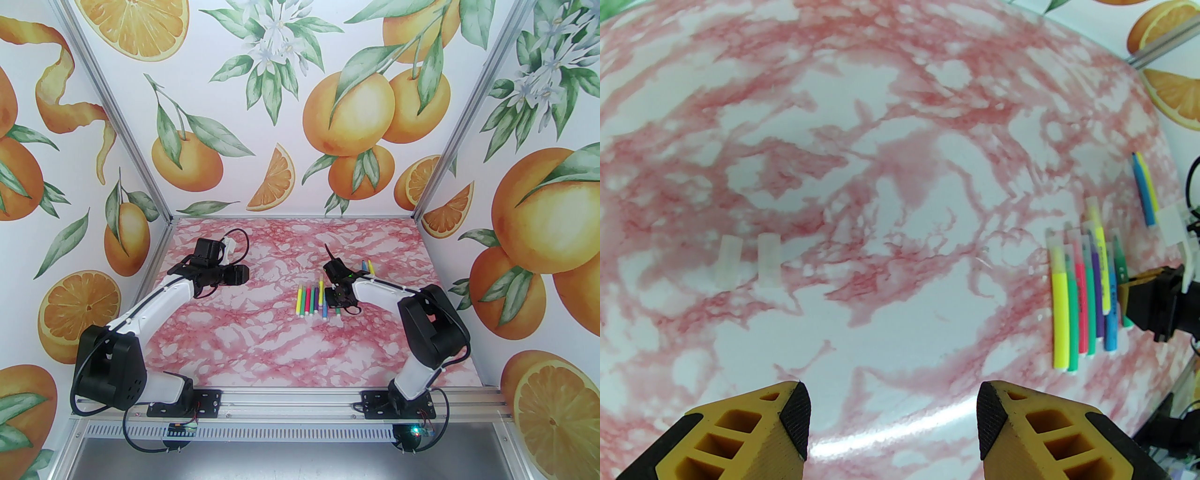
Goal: Open the pen caps
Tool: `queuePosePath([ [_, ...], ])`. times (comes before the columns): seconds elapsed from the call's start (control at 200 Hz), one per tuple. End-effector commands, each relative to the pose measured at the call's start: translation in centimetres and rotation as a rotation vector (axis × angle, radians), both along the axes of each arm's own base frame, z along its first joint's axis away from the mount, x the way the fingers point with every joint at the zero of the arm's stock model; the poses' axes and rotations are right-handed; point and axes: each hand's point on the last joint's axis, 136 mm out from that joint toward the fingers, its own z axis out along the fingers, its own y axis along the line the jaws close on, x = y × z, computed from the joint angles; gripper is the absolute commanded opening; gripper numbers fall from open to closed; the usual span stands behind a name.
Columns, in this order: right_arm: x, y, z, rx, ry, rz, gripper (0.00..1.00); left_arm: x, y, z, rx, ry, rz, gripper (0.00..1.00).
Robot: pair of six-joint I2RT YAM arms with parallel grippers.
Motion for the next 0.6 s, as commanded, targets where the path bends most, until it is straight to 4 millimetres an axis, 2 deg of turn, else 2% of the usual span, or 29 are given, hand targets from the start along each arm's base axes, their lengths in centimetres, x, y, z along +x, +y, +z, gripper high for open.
queuePosePath([
  [0.0,-0.5,0.4,-0.7,0.001,0.036,0.009,0.2,0.1,-0.8,1.8,-0.058,-0.065,-0.023,0.63],
  [0.305,0.1,0.7,0.7,0.01,0.0,0.034,0.13,0.3,-2.6,1.9,-0.11,-0.062,-0.067,0.63],
  [0.415,0.3,1.2,2.1,0.049,-0.045,0.058,0.1,0.3,-3.7,1.7,-0.13,-0.05,-0.088,0.63],
  [0.595,0.2,3.2,5.2,0.17,-0.126,0.147,0.08,0.6,-5.5,1.4,-0.2,-0.02,-0.108,0.64],
])
